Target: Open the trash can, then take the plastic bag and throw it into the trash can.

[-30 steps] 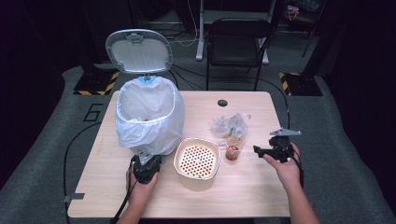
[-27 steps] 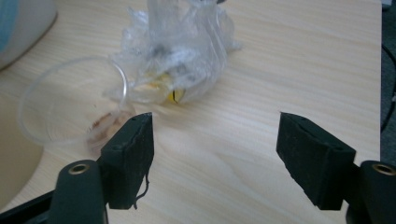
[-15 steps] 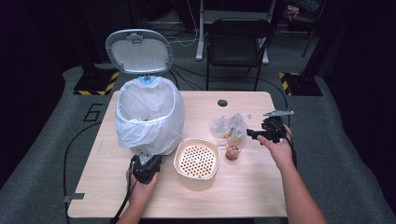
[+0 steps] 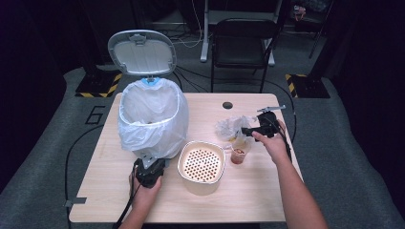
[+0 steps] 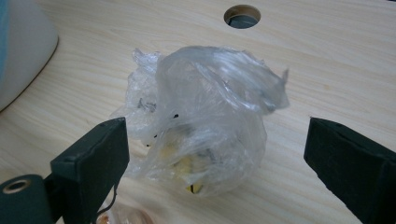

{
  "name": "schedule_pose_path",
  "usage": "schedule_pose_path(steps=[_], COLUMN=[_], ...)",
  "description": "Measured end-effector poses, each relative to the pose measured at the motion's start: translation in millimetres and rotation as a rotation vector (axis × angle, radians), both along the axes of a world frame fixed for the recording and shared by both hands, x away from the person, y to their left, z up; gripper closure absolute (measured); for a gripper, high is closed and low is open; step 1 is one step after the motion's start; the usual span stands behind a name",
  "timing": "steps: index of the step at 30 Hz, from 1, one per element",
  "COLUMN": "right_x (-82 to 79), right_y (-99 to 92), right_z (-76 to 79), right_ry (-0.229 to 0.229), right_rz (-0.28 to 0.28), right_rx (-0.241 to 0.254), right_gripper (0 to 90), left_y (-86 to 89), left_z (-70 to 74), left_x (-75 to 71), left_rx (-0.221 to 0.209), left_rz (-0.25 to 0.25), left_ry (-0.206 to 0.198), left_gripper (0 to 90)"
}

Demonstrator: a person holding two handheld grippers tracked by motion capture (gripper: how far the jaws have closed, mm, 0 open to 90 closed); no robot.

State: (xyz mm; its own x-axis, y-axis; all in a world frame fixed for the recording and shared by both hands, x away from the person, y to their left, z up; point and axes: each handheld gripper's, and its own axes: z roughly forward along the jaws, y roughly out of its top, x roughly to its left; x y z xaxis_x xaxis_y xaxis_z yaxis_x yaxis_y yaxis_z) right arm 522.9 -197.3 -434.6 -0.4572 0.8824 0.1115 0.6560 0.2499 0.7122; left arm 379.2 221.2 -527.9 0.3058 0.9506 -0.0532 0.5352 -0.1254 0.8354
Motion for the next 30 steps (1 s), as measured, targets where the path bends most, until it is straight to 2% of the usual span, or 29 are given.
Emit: schedule_pose_path(steps=[4,5,7,8,9,12,13,17,19,20,24,25,26,29,30], right_x=[9.5,12.9,16.6,18.7,23.5,27.2,31.2,34.4,35.5,37.0,39.1,40.0,40.0,39.9,39.6], right_y=[6.1,8.5,7.6,8.2,7.7,9.5,11.3,16.5,17.8,17.5,16.2,15.6,15.6,12.4,9.9], right_z=[-4.4,-6.5,-8.6,-10.6,-14.8,-19.3,-25.2,-33.7,-36.4,-39.7,-44.2,-47.0,-47.0,-49.7,-50.5], right_ry=[0.009,0.027,0.023,0.023,0.033,0.050,0.074,0.093,0.096,0.116,0.132,0.140,0.140,0.142,0.141], right_rz=[0.002,-0.010,0.002,-0.002,0.004,-0.001,0.018,0.031,0.026,0.024,0.025,0.020,0.020,0.009,0.007], right_rx=[-0.004,-0.006,-0.024,-0.016,-0.007,0.001,-0.024,-0.046,-0.048,-0.042,-0.037,-0.045,-0.045,-0.042,-0.040], right_gripper=[7.5,8.4,9.8,11.2,14.6,14.7,16.9,27.0,27.8,30.8,33.1,36.8,36.8,48.6,56.1], left_y=[0.3,0.3,-0.1,-0.1,0.9,0.5,1.0,0.8,0.9,0.1,0.2,0.2,0.3,0.2,0.3], left_z=[0.1,0.1,-0.4,-0.3,0.2,-0.1,0.1,0.0,0.0,-0.3,-0.4,-0.4,-0.3,-0.4,-0.1], left_x=[0.1,0.0,0.4,0.3,0.1,0.3,0.3,0.3,0.4,0.2,0.4,0.4,0.4,0.4,0.3], left_rx=[0.003,0.004,0.002,0.001,0.013,0.007,0.013,0.007,0.006,-0.007,-0.004,-0.004,-0.003,-0.004,-0.003], left_rz=[-0.002,-0.003,0.008,0.007,-0.006,-0.002,-0.006,-0.004,-0.004,0.005,0.006,0.006,0.006,0.006,0.004], left_ry=[0.000,0.001,-0.005,-0.005,-0.001,-0.004,-0.005,-0.004,-0.004,-0.004,-0.006,-0.006,-0.005,-0.006,-0.002], left_gripper=[67.3,67.3,67.3,67.3,67.3,67.3,67.3,67.3,67.3,67.3,67.3,67.3,67.3,67.3,67.3])
